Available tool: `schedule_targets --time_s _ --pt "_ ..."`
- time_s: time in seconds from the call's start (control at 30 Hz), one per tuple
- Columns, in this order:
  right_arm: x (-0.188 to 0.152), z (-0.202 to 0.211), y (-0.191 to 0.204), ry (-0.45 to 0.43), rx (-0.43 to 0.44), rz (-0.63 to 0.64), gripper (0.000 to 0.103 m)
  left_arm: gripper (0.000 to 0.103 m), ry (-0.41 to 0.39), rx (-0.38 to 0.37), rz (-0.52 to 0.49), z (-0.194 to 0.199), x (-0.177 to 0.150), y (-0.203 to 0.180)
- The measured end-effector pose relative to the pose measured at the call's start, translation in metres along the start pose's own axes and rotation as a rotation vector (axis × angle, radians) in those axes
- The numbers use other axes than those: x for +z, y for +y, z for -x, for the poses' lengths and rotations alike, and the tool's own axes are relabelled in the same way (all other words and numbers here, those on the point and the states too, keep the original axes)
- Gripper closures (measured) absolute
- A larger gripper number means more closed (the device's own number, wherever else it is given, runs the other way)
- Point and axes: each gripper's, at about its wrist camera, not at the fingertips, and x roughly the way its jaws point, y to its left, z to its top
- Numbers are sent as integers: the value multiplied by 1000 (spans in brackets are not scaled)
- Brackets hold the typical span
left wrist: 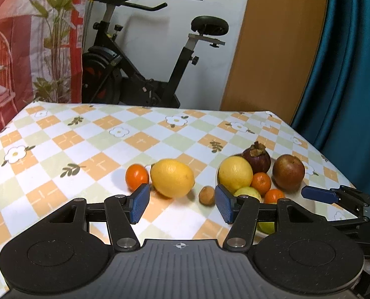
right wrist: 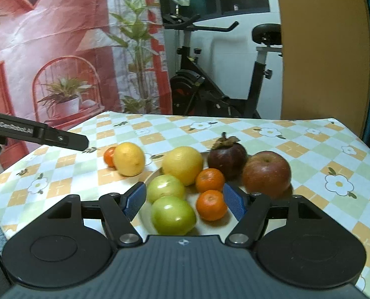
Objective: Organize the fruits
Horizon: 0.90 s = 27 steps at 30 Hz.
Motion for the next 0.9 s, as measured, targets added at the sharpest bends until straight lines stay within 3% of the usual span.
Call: schedule_targets --time_s 0.53,0.67,0.83,0.9 --pt "-18 -7 42 71 138 151 32 43 45 -26 17 -4 -18 -2" --pt "-22 -10 47 87 164 174 47 43 55 -29 22 -8 -20 -2" --pt "-26 -18 49 120 184 176 48 43 61 -32 25 -11 -22 -3" --pt "-28 -20 49 132 190 173 53 43 67 -33 27 -12 -23 -3"
